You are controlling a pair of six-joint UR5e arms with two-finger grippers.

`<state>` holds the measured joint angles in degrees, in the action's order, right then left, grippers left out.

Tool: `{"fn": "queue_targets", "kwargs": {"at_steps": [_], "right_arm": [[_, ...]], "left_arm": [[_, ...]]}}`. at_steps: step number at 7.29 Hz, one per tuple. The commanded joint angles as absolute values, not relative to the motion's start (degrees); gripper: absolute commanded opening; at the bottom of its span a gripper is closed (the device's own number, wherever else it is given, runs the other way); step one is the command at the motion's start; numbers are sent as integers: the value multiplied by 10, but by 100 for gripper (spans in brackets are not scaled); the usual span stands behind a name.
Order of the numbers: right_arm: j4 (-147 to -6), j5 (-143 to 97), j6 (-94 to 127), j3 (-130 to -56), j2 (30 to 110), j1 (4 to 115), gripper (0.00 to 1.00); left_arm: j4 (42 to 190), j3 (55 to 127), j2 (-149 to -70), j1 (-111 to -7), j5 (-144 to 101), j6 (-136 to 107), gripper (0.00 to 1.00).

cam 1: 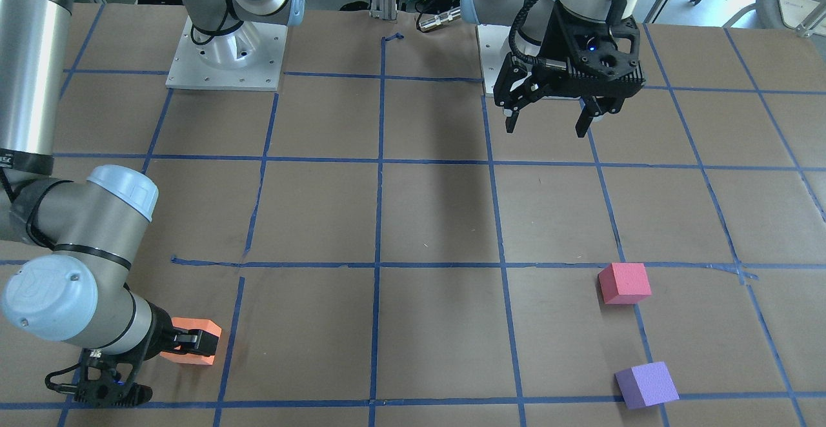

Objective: Arrange blocks in a line
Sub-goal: 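Lower the right gripper onto the orange cube and close it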

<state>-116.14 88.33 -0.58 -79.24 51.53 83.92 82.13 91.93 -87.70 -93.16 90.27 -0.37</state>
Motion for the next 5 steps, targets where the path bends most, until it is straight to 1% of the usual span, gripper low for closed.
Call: {"fn": "queue_targets", "kwargs": {"at_steps": [1,2,3,4,5], "right_arm": [[-1160,884,0,-806,507,841,86],[-1163,885,-1,-809,506,841,66],[-1163,885,0,-809,505,841,49],[-1163,885,0,-809,505,841,38],[-1161,883,-2,-802,506,842,30]], "left_arm": [[822,919,-878,-932,904,-3,100],[823,919,-876,-931,907,-3,100],[824,919,-874,-925,909,-3,100],[822,918,-875,-923,905,-3,100],[822,918,-876,-921,906,-2,100]]}}
